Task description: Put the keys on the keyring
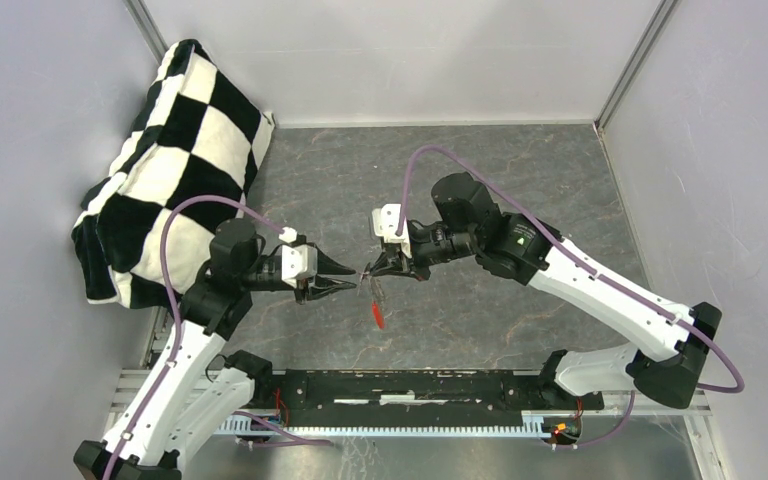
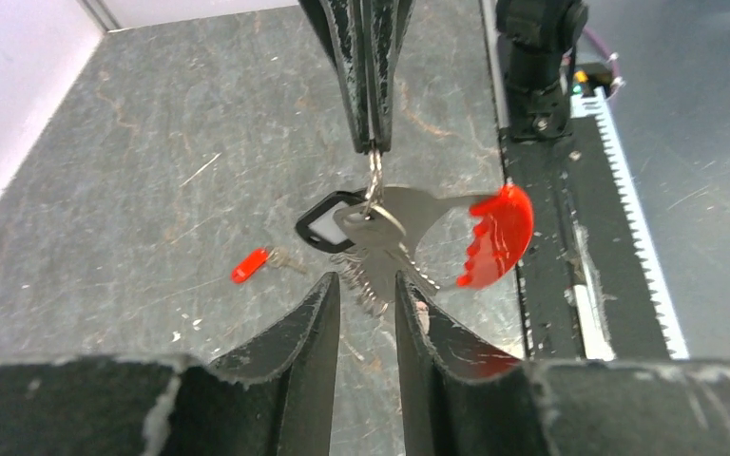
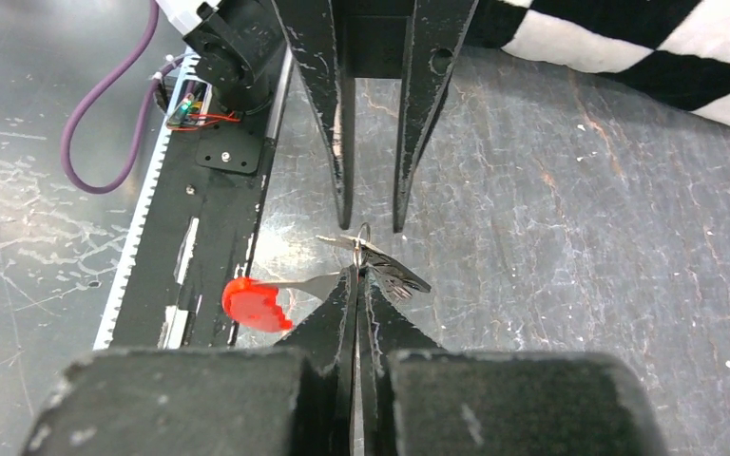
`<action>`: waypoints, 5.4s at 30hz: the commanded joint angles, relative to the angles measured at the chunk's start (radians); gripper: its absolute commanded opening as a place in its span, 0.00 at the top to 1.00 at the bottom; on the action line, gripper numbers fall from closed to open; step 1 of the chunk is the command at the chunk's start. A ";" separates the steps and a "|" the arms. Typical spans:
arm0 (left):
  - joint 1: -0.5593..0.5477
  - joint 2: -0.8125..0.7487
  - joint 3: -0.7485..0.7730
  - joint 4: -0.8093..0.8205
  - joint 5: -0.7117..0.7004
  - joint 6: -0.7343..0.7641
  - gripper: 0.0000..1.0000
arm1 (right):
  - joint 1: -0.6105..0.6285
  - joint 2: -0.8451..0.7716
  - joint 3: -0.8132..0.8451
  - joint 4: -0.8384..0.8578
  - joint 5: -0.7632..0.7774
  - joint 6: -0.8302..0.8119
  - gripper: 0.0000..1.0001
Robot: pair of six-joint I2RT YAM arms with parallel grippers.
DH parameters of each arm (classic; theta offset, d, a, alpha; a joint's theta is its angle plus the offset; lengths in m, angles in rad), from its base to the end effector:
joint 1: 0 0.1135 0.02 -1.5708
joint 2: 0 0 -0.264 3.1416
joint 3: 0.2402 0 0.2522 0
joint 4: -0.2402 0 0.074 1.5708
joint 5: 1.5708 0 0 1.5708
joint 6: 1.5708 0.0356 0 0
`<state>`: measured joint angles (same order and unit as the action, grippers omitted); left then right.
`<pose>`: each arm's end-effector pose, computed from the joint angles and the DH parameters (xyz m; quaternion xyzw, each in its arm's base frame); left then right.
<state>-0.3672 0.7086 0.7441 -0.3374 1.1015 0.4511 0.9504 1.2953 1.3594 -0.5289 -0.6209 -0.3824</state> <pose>0.1270 -0.0829 0.3272 0.5576 0.5063 -0.3999 0.5223 0.1464 0.2405 0.3970 -0.6270 0.5377 0.3897 0.4073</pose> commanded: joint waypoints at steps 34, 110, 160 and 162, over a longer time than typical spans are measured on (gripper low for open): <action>-0.004 0.063 -0.024 0.007 0.122 0.164 0.65 | -0.003 0.053 0.051 0.061 -0.096 0.064 1.00; -0.003 -0.372 -0.264 -0.077 -0.071 1.036 0.68 | -0.044 -0.027 -0.218 0.498 -0.068 0.339 1.00; -0.003 0.069 0.033 0.140 0.068 -0.098 0.79 | -0.019 -0.143 -0.487 0.905 -0.002 0.364 0.99; -0.003 0.073 0.035 0.140 0.056 -0.098 0.88 | -0.018 -0.144 -0.481 0.890 -0.003 0.355 1.00</action>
<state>-0.3679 0.7773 0.7395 -0.2249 1.1614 0.3985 0.9237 1.1591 0.8326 0.3374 -0.6266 0.0082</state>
